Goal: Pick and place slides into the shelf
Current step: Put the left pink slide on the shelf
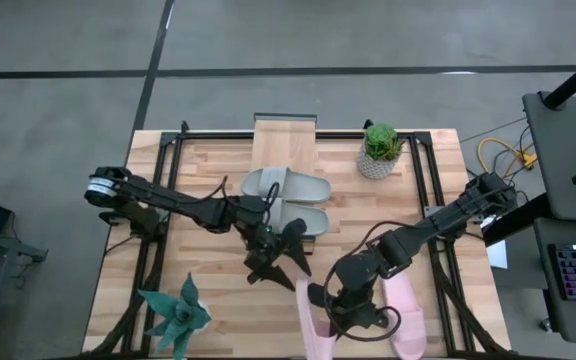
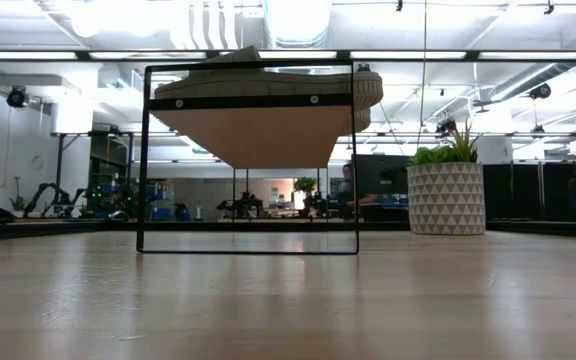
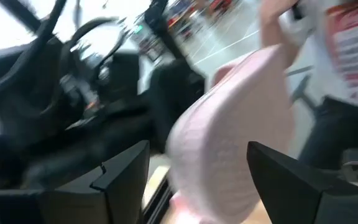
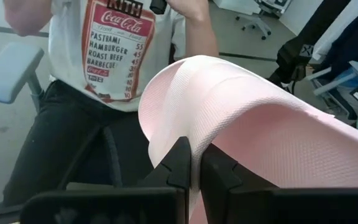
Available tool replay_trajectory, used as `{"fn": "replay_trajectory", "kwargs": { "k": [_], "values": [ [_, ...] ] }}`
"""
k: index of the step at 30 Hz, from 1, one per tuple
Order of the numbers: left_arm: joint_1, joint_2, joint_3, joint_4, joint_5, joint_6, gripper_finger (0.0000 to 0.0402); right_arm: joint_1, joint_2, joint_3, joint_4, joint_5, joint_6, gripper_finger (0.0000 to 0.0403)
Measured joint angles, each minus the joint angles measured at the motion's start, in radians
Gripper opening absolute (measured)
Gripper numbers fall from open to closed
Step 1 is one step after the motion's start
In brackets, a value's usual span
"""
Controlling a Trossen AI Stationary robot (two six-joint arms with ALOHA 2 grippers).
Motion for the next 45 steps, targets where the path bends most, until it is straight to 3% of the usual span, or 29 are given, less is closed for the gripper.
{"fn": "replay_trajectory", "kwargs": {
  "k": [4, 12, 21, 41, 45],
  "values": [
    [0.009, 0.003, 0.009, 0.001, 0.003, -0.030, 0.0254, 0.000, 0.000, 0.000, 0.000, 0.001, -0.005, 0.0012],
    [0.001, 0.003, 0.010, -0.058, 0.158, -0.073, 0.0254, -0.019, 0.000, 0.000, -0.009, 0.001, 0.027, 0.0012],
    [-0.002, 0.015, 0.010, -0.047, 0.163, -0.076, 0.0246, -0.039, -0.002, 0.000, -0.009, 0.009, 0.026, 0.0012],
    [-0.002, 0.031, 0.014, -0.052, 0.152, -0.068, 0.0062, -0.067, -0.041, 0.010, -0.057, 0.034, 0.020, 0.0012],
    [0.001, 0.030, 0.013, -0.053, 0.149, -0.046, 0.0059, -0.067, -0.058, 0.020, -0.065, 0.039, 0.059, 0.0013]
  ]
}}
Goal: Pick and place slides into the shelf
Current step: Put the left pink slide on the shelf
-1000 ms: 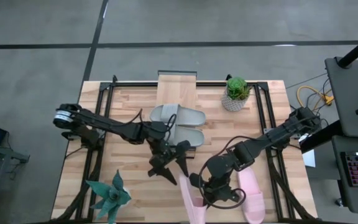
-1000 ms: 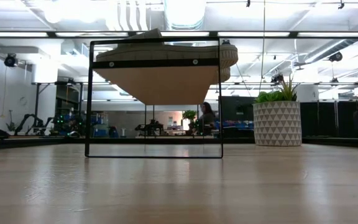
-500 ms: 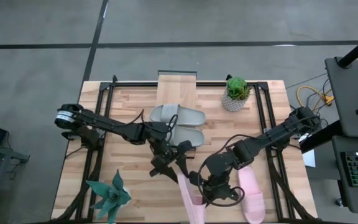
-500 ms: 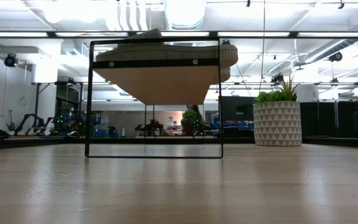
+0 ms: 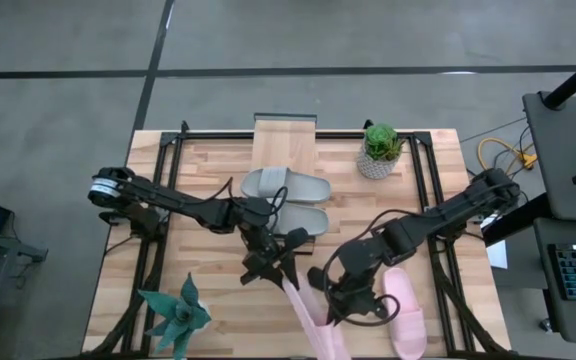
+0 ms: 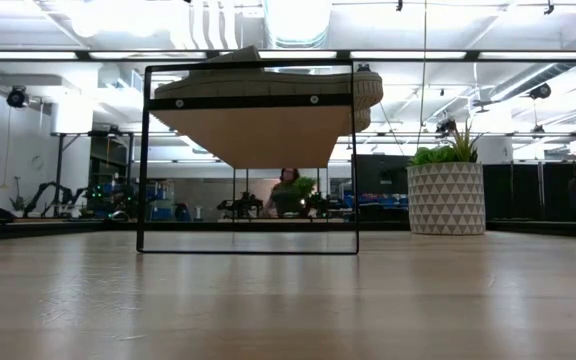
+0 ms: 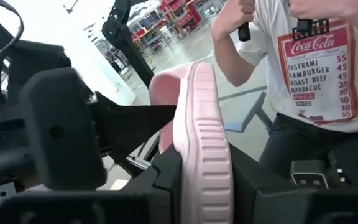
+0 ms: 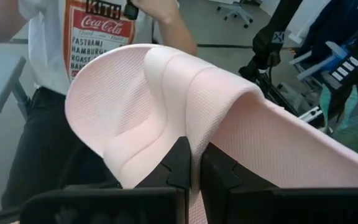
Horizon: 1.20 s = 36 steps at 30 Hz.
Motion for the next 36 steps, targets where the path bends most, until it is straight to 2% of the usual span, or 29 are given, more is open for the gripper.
{"fn": "replay_trajectory", "kwargs": {
  "k": [5, 10, 21, 24, 30, 36],
  "values": [
    [0.000, -0.004, 0.000, 0.001, -0.008, 0.025, 0.0057, -0.001, -0.016, 0.005, -0.027, 0.016, 0.021, 0.0013],
    [0.004, -0.009, -0.002, -0.040, -0.016, 0.040, 0.0057, 0.000, -0.028, 0.006, -0.099, 0.107, 0.081, 0.0018],
    [0.006, -0.054, -0.003, -0.125, -0.037, 0.053, 0.0055, -0.001, -0.074, 0.020, -0.160, 0.218, 0.120, 0.0104],
    [0.006, -0.062, -0.003, -0.151, -0.072, 0.053, 0.0054, -0.001, -0.085, 0.035, -0.208, 0.237, 0.126, 0.0123],
    [0.006, -0.085, -0.002, -0.166, -0.085, 0.053, 0.0053, -0.003, -0.110, 0.061, -0.280, 0.243, 0.126, 0.0143],
    [0.005, -0.109, -0.002, -0.188, -0.126, 0.051, 0.0053, -0.004, -0.141, 0.071, -0.284, 0.252, 0.146, 0.0144]
  ]
}}
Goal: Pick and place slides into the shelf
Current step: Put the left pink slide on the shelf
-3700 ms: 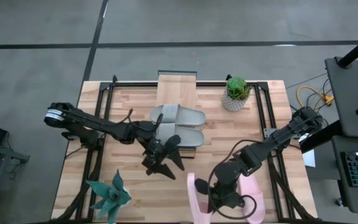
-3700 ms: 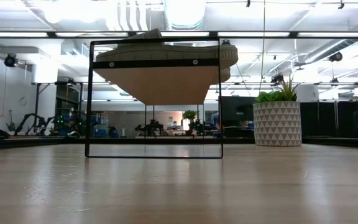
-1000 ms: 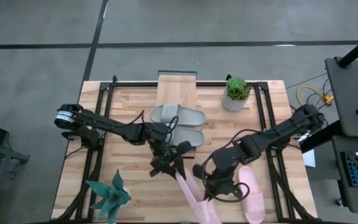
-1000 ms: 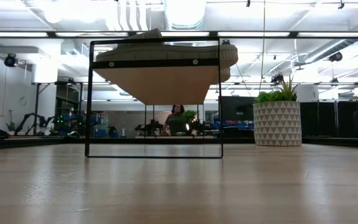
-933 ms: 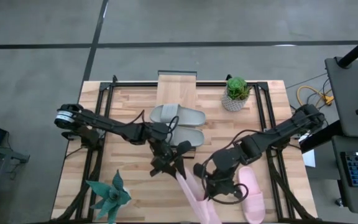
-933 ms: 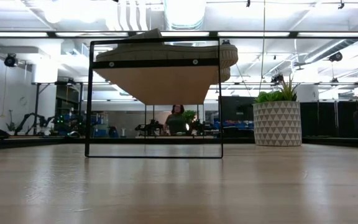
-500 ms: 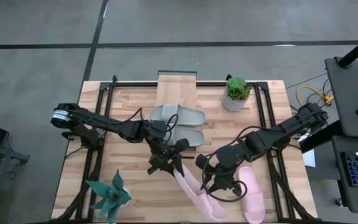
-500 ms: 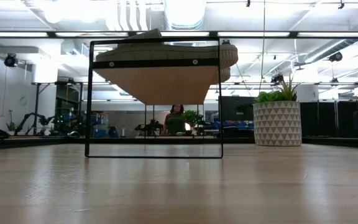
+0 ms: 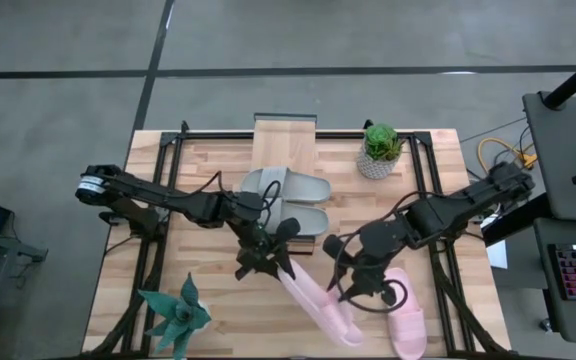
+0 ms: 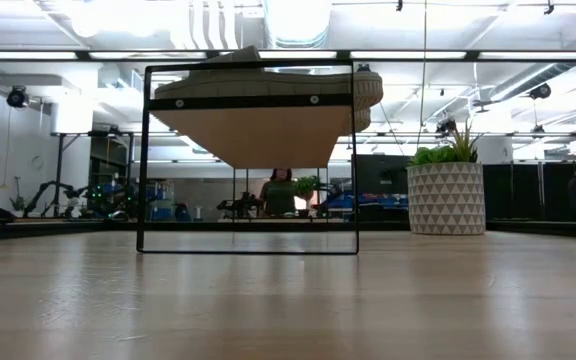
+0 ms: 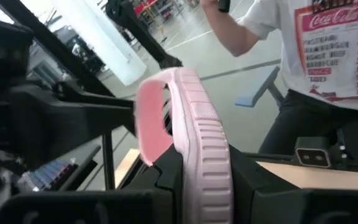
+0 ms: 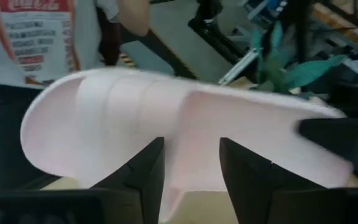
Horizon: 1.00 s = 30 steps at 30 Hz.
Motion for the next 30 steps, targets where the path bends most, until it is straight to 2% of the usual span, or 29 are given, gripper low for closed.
{"fn": "replay_trajectory", "kwargs": {
  "k": [5, 12, 19, 24, 30],
  "values": [
    [0.001, -0.010, 0.000, -0.034, -0.036, 0.000, 0.0053, 0.000, -0.046, 0.000, -0.039, 0.089, 0.018, 0.0138],
    [0.000, -0.071, 0.000, -0.132, -0.221, 0.034, 0.0052, 0.010, -0.131, 0.000, -0.051, 0.210, 0.085, 0.0139],
    [-0.014, -0.193, 0.000, -0.232, -0.467, 0.117, 0.0052, 0.115, -0.222, -0.001, -0.057, 0.500, 0.105, 0.0128],
    [-0.025, -0.272, 0.000, -0.260, -0.575, 0.223, 0.0051, 0.203, -0.238, -0.007, -0.074, 0.583, 0.107, 0.0125],
    [-0.057, -0.327, -0.001, -0.271, -0.694, 0.348, 0.0051, 0.352, -0.184, -0.019, -0.047, 0.925, -0.069, 0.0120]
  ]
}}
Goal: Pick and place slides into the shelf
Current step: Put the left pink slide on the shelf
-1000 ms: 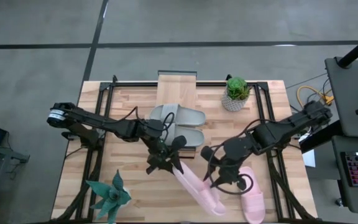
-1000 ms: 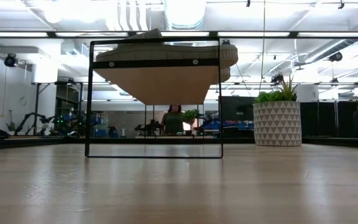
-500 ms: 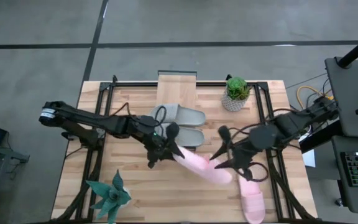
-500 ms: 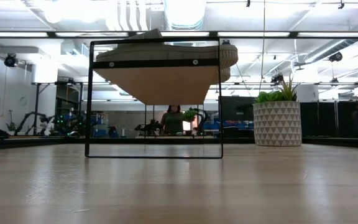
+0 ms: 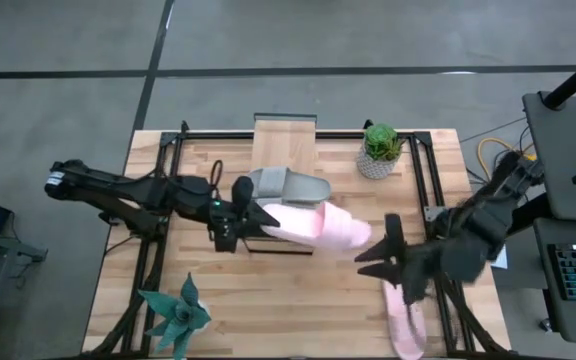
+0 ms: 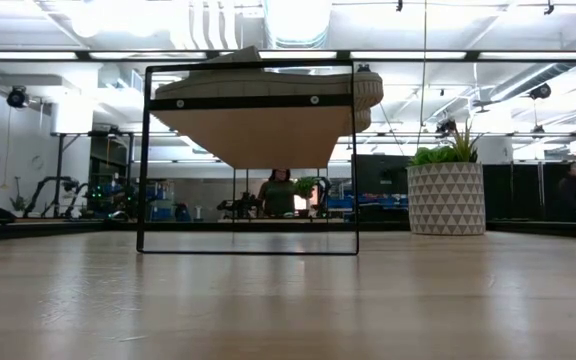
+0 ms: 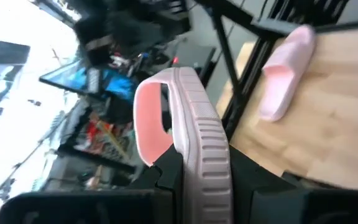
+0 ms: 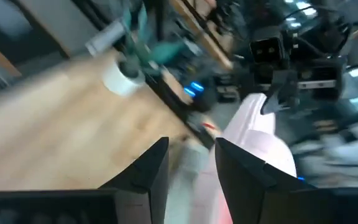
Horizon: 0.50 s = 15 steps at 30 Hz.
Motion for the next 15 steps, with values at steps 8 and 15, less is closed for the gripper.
{"fn": "replay_trajectory", "kwargs": {
  "k": [8, 15],
  "values": [
    [-0.037, -0.016, 0.000, -0.007, -0.118, 0.030, 0.0051, 0.087, 0.073, -0.002, 0.003, 0.361, -0.224, 0.0103],
    [-0.051, -0.013, 0.000, -0.005, -0.119, 0.078, 0.0051, 0.032, 0.006, -0.001, -0.007, 0.365, -0.247, 0.0087]
  ]
}}
